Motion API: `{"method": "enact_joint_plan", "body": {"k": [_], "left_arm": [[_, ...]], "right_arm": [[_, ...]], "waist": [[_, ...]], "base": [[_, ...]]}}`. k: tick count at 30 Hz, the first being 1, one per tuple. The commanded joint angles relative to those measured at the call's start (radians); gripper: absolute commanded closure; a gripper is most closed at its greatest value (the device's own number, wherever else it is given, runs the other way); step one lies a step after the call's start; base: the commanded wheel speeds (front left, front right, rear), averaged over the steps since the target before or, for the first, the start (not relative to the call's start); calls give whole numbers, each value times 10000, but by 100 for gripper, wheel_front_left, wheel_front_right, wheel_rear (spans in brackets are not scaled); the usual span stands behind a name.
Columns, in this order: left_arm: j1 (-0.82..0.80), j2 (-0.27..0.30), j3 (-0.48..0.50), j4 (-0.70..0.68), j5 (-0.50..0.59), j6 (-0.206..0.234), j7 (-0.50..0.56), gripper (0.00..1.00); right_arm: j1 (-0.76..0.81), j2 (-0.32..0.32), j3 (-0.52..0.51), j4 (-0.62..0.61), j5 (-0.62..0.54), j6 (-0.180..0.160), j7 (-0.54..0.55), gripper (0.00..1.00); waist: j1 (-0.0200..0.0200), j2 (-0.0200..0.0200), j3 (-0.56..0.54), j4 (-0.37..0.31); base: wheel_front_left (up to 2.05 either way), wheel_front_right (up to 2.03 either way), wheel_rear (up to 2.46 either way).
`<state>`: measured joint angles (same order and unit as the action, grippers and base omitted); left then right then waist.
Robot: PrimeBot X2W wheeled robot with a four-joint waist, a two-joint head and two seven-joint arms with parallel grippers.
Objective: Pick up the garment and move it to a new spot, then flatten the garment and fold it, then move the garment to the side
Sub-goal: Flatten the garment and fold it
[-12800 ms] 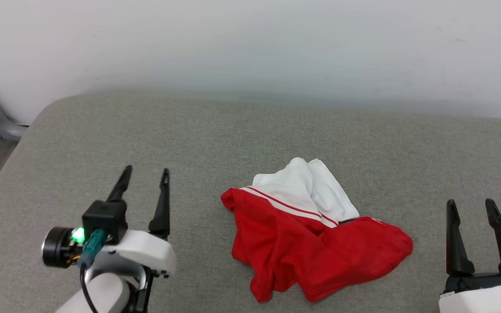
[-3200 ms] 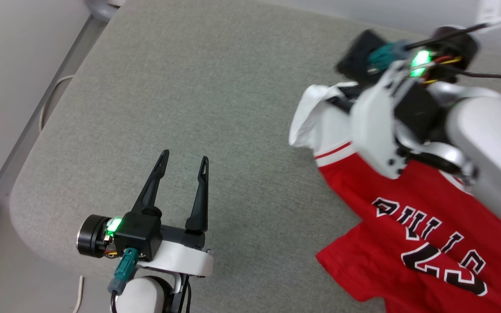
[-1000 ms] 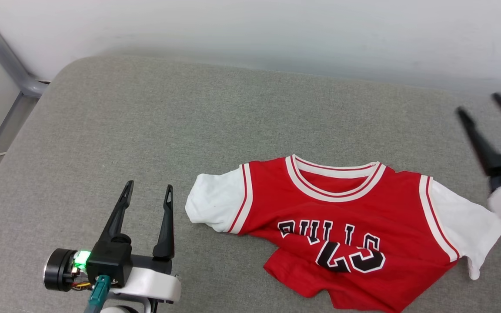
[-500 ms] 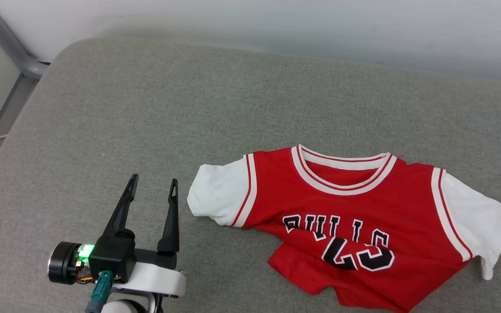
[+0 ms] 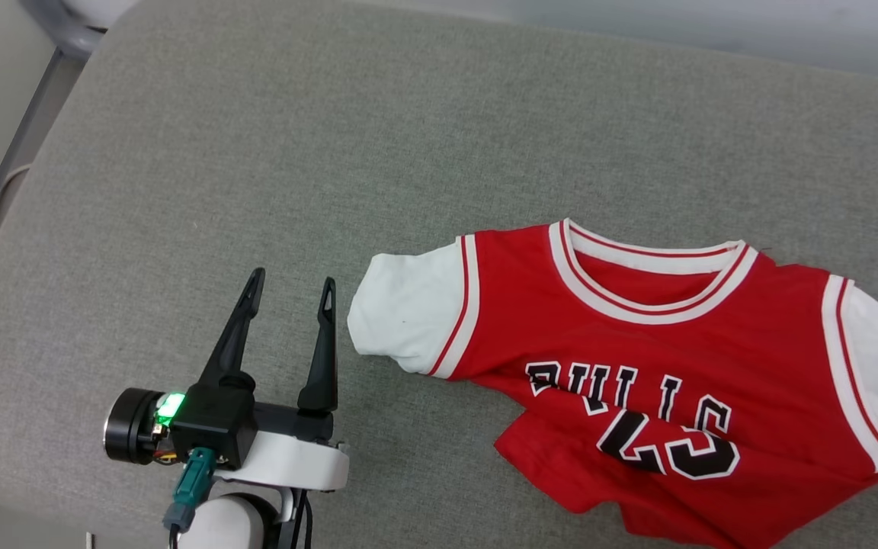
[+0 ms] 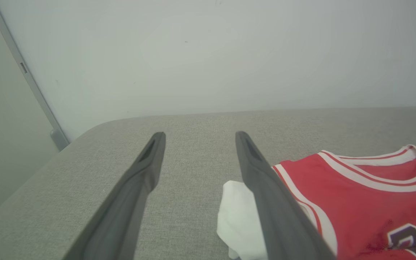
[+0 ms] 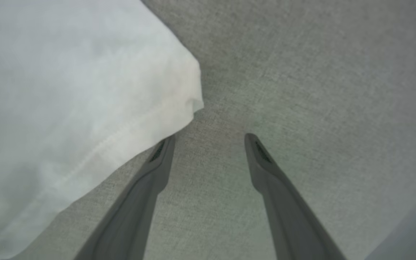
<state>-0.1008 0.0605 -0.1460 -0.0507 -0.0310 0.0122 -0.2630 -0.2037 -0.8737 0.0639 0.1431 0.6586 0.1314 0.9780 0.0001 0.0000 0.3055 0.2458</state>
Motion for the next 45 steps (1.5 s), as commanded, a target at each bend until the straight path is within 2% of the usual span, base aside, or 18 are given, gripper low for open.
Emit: {"method": "enact_joint_plan", "body": {"k": [1,11,12,13,20,25,29,37,38,39,45], "left_arm": [[-172,-3,5,-41,-60,33,-24,0],[-496,-62,-33,38,-7,52,-24,0],[-496,-64,-10,49,5,57,-24,0],[-473,-64,11,63,27,55,-24,0],[-210,70,182,200,130,3,-24,0],[5,220,415,312,79,-64,-24,0],[102,439,724,291,2,-140,-24,0],[91,1036,1201,33,140,-215,-24,0],[110,1043,1217,21,144,-212,-24,0],[141,1033,1211,7,157,-199,-24,0],[374,885,1116,29,145,-137,-24,0]], "right_arm": [[25,81,127,49,1,-12,35,0],[270,479,1687,441,249,12,-141,0],[199,515,1744,432,258,20,-324,31],[117,526,1770,467,256,18,-482,100],[-636,629,1114,675,216,-11,-2414,100],[-261,549,439,791,179,-11,-3606,100],[547,587,-404,761,203,-11,-4155,100],[1675,1364,-1373,70,87,-11,-4640,100],[1724,1535,-1505,2,44,-11,-4756,66],[1766,1692,-1622,-103,-18,-11,-4914,0],[1845,2448,-2352,-971,-643,-12,-6303,0]], "waist": [[-1,0,273,143],[-1,0,649,91],[-1,0,622,50],[-1,0,582,7],[-1,0,-37,-458],[-1,0,-613,-805],[-1,0,-1005,-1027],[-1,0,-1438,-1493],[-1,0,-1452,-1520],[-1,0,-1468,-1541],[-1,0,-1596,-1609]], "base": [[0,0,0],[0,0,0],[0,0,0],[0,0,0],[0,0,0],[0,0,0],[0,0,0],[0,0,0],[0,0,0],[0,0,0],[0,0,0]]}}
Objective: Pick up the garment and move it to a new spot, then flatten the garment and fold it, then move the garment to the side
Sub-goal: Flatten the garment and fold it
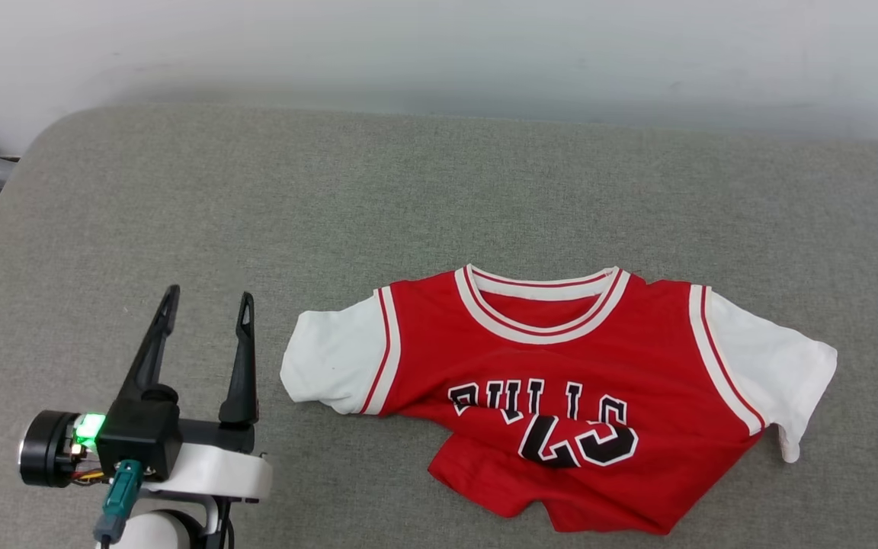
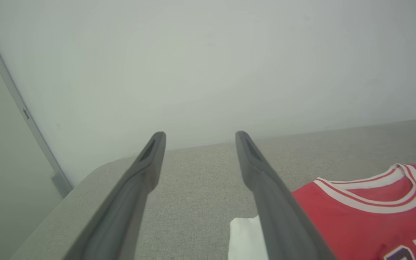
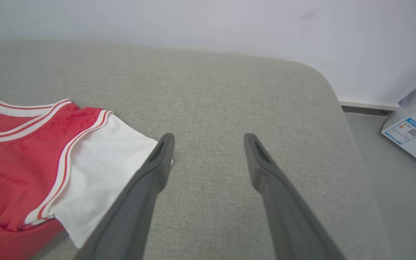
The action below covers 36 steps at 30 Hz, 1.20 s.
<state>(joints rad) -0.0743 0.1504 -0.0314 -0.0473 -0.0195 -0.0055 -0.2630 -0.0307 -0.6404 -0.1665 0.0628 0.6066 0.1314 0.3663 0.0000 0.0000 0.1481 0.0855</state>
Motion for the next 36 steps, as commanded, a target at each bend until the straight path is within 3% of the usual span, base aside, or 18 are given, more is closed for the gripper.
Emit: {"method": "enact_joint_plan", "body": {"k": [1,6,12,13,17,23,31,36], "left_arm": [[142,-33,-42,-2,27,40,-24,0],[264,-118,-101,-22,24,47,-24,0],[254,-179,-149,-27,23,36,-24,0],[229,-217,-195,-33,31,23,-24,0],[79,-288,-285,-43,31,10,-24,0],[-199,-478,-447,-76,1,20,-24,0],[-495,-601,-566,-107,-35,28,-24,0],[-691,-676,-605,-116,-44,41,-24,0]], "right_arm": [[83,218,-187,-351,-280,-11,-462,0],[-319,459,-454,-1203,-733,-12,-1108,0],[-984,-118,38,-1654,-540,-12,-395,0],[-1407,-760,816,-1629,-157,-14,792,0],[-1983,-1519,1923,-1200,488,-12,3051,0],[-2696,-1935,3253,-165,712,-12,5843,0],[-3225,-1613,3766,1061,661,-14,5841,0],[-3376,-1550,4695,1582,704,-11,5788,0]], "waist": [[0,0,-41,-12],[0,0,-62,25],[0,0,-8,135],[0,0,72,225],[0,0,272,398],[0,0,788,778],[0,0,1476,1161],[0,0,1895,1284]], "base": [[0,0,0],[0,0,0],[0,0,0],[0,0,0],[0,0,0],[0,0,0],[0,0,0],[0,0,0]]}}
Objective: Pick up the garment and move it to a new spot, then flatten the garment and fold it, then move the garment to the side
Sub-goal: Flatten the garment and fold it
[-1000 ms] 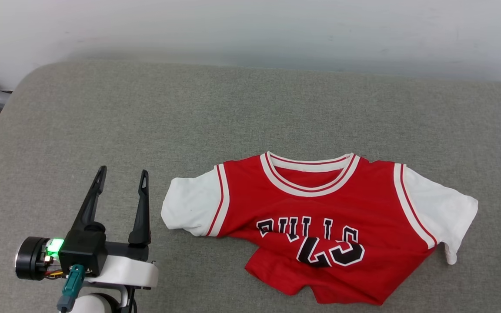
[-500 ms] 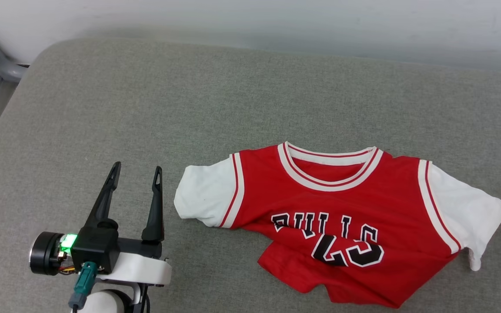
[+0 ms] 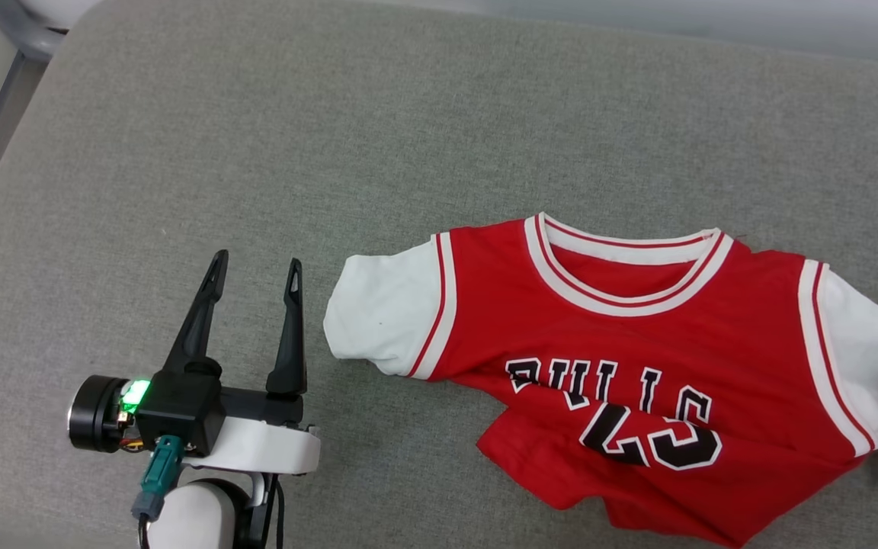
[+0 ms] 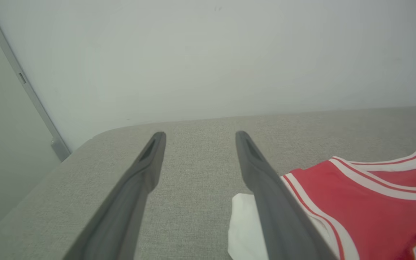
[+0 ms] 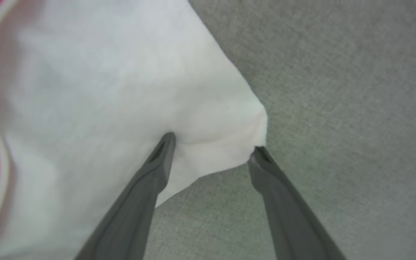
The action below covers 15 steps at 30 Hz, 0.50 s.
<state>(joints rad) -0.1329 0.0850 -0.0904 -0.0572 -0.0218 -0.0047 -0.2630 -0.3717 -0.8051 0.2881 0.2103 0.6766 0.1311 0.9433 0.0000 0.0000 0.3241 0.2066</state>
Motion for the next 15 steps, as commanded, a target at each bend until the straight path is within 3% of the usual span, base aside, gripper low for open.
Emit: {"method": "enact_joint_plan", "body": {"k": [1,8,9,10,15], "left_arm": [[-155,-35,-23,-17,-22,35,-24,0],[-324,-115,-62,44,0,44,-24,0],[-333,-121,-51,61,3,42,-24,0],[-342,-123,-34,78,10,40,-24,0],[-244,-75,62,199,48,9,-24,0]], "right_arm": [[47,143,369,208,77,-7,18,0],[393,140,1730,974,564,8,-100,0],[376,107,1809,1027,618,8,-213,65],[318,69,1871,1078,647,8,-326,100],[-301,-64,1577,1239,740,-13,-1764,100]], "waist": [[0,0,200,88],[0,0,386,103],[0,0,387,84],[0,0,381,62],[0,0,137,-112]], "base": [[0,0,0],[0,0,0],[0,0,0],[0,0,0],[0,0,0]]}}
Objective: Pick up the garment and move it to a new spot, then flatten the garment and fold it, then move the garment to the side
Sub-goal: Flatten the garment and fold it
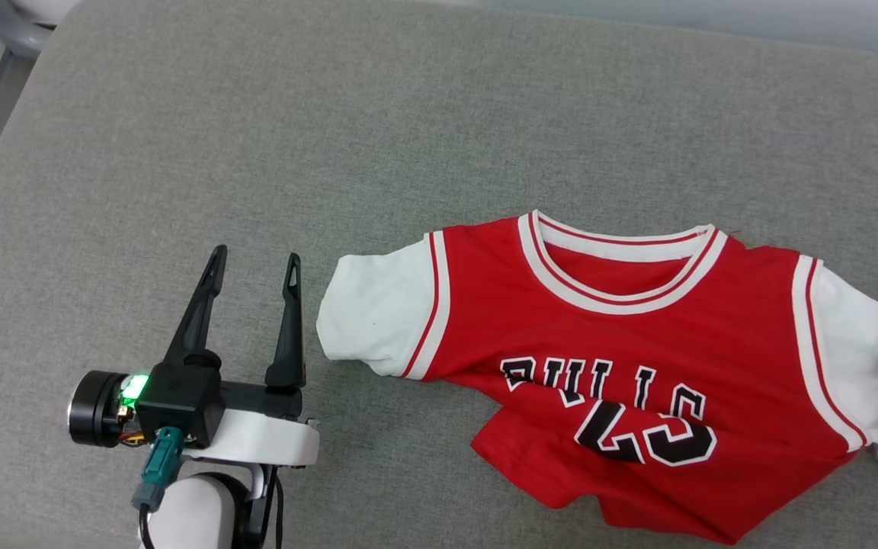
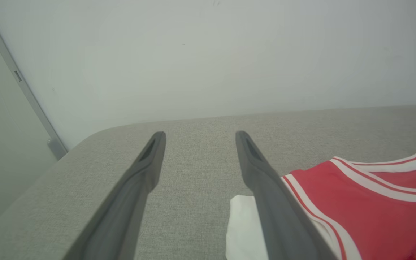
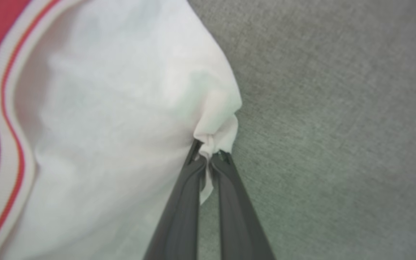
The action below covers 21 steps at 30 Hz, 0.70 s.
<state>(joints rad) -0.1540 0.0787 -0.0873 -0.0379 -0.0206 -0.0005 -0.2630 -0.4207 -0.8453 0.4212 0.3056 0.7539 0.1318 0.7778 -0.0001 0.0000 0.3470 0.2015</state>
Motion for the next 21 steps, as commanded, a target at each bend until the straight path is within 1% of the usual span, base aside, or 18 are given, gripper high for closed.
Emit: {"method": "enact_joint_plan", "body": {"k": [1,3,6,10,17,21], "left_arm": [[2,4,51,31,39,-35,-24,0],[107,45,95,80,48,-46,-24,0],[265,99,149,145,50,-55,-24,0],[486,169,255,186,32,-52,-24,0],[886,280,453,215,-32,-119,-24,0],[858,414,585,181,-101,-236,-24,0]], "right_arm": [[73,343,167,268,-23,-21,-492,100],[-55,341,23,220,126,-21,-1159,100],[47,149,-201,36,291,-19,-2008,100],[585,-86,-662,-79,488,-19,-2809,100],[2160,-417,-2085,-89,697,-19,-3484,100],[3096,-304,-2867,-139,594,-19,-3542,100]], "waist": [[1,0,-174,-101],[1,0,-375,-203],[1,0,-705,-363],[1,0,-1130,-591],[1,0,-1709,-934],[1,0,-1914,-1067]], "base": [[0,0,0],[0,0,0],[0,0,0],[0,0,0],[0,0,0],[0,0,0]]}}
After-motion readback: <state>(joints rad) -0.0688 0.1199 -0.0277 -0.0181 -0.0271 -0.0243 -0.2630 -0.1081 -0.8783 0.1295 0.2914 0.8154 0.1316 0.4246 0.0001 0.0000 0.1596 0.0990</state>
